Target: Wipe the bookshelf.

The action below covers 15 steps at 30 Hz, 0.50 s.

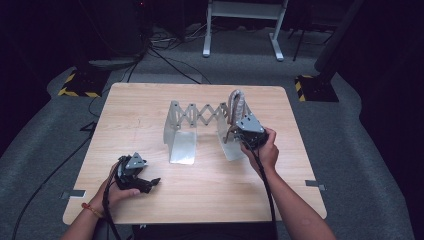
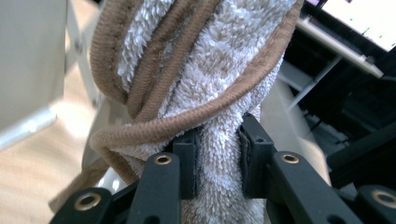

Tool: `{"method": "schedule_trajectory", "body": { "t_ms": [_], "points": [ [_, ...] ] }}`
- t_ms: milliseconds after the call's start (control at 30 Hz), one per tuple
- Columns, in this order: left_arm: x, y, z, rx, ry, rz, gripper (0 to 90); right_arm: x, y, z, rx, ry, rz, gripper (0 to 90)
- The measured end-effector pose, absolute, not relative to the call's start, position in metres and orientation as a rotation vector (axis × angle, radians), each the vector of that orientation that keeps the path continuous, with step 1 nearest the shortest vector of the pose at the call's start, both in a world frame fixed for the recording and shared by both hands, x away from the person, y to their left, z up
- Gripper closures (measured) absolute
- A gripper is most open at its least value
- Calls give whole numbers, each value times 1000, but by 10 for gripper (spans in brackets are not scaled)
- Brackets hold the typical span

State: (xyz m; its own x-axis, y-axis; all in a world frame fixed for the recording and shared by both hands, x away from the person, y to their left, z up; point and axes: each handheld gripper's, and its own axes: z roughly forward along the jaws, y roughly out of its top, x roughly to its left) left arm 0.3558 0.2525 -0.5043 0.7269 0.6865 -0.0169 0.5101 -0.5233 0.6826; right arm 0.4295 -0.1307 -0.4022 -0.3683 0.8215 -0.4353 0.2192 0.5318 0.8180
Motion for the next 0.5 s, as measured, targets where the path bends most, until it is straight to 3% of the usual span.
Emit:
{"method": "schedule_trajectory", "body": {
  "t_ms": [500],
  "points": [
    [356,252,-504,2243,901,335,112,427,-136,-482,848,2072,639,726]
  ]
}}
